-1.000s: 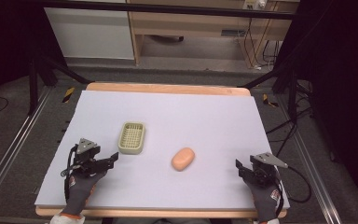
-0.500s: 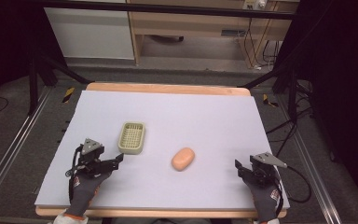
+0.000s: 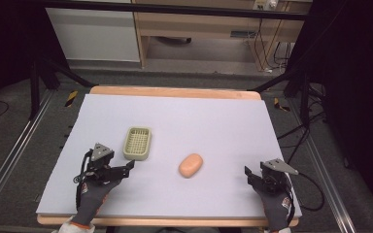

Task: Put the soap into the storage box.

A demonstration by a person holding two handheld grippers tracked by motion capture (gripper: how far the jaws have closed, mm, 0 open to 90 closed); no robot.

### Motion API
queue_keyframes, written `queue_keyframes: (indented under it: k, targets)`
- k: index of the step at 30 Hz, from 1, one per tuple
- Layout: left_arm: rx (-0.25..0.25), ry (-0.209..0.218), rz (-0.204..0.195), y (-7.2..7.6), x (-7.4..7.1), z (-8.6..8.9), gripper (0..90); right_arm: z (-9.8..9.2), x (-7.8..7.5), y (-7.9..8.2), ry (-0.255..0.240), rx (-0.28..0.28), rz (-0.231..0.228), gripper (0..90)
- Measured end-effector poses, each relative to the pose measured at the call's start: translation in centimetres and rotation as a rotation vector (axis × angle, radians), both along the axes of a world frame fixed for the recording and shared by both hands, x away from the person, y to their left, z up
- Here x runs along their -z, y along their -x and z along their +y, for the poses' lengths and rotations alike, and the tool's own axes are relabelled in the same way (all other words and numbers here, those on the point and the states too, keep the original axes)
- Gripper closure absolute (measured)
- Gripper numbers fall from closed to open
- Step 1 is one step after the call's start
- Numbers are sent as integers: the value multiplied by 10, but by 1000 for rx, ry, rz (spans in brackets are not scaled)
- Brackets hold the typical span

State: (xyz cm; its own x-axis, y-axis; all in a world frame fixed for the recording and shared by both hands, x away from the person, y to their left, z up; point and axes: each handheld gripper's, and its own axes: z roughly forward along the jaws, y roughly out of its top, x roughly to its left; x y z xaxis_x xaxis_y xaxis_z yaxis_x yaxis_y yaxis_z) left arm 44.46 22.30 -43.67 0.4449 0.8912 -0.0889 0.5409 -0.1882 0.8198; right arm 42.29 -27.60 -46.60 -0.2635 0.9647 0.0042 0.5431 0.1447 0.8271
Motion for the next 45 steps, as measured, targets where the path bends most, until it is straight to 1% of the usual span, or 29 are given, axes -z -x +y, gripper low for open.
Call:
queue_keyframes:
  k: [4, 9, 15, 17, 22, 30, 32, 39, 45]
  targets:
    - [14, -7, -2, -1, -2, -4, 135, 0, 0, 0, 9, 0, -3, 355]
    - [28, -6, -4, -1, -5, -9, 135, 1, 0, 0, 11, -1, -4, 355]
    - [49, -4, -13, -3, -9, -15, 134, 1, 0, 0, 9, 2, -6, 356]
    - [56, -11, -10, -3, -10, -17, 134, 1, 0, 0, 9, 3, -7, 356]
    - [65, -11, -16, -5, -14, -20, 134, 1, -1, 0, 11, 6, -12, 356]
    - [79, -20, -12, -11, -18, -27, 133, 2, 0, 0, 17, 7, -4, 352]
    - [86, -26, -15, -12, -21, -30, 133, 2, 0, 0, 20, 6, -6, 351]
    - [103, -21, -27, -16, -29, -42, 133, 2, -1, 0, 24, 5, -11, 347]
    - [126, -27, -23, -18, -30, -56, 132, 3, -1, -1, 27, 9, -13, 343]
